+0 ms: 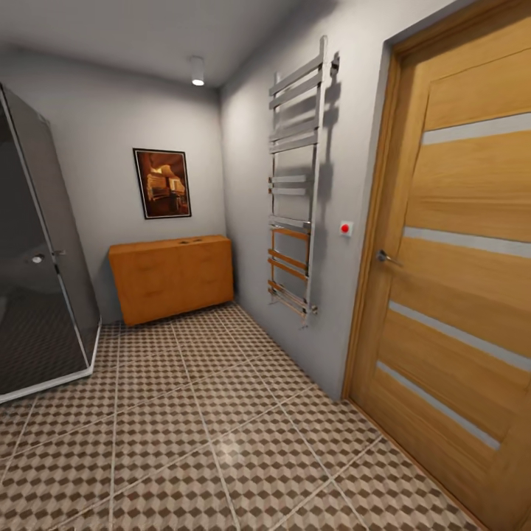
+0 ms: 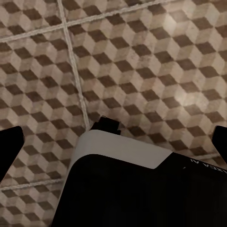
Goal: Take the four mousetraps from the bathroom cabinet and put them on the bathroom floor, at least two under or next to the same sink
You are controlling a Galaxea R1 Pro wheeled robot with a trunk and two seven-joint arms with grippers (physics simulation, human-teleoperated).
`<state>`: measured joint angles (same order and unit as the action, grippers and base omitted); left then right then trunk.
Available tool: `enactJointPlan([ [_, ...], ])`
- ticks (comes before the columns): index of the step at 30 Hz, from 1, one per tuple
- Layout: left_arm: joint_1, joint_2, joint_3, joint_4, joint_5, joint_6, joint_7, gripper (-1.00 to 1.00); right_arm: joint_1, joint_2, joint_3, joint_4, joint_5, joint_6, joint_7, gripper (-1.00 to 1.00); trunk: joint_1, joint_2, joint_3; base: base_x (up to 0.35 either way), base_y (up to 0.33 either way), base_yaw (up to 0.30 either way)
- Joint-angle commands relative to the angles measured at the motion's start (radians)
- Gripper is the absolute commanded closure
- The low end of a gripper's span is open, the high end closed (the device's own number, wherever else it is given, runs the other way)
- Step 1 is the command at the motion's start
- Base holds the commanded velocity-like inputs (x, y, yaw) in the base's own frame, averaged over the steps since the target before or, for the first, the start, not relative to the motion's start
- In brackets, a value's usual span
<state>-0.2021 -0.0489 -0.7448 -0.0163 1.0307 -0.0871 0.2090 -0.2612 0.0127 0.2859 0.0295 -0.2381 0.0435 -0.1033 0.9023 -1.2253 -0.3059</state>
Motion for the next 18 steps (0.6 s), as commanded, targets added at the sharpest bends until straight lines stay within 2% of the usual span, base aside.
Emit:
enactJointPlan([
  [1,0.000,0.000,-0.008,-0.001,0.008,-0.002,0.004,-1.00,-0.001,0.004,0.009,0.001,-0.008,0.002,-0.003,-1.00,0.000,-0.001,-0.001,0.000,0.000,0.289],
  [18,0.000,0.000,-0.008,-0.001,0.008,-0.002,0.004,-1.00,-0.001,0.016,0.009,0.001,-0.007,0.003,-0.003,-1.00,0.000,-0.001,-0.001,0.000,0.000,0.289],
])
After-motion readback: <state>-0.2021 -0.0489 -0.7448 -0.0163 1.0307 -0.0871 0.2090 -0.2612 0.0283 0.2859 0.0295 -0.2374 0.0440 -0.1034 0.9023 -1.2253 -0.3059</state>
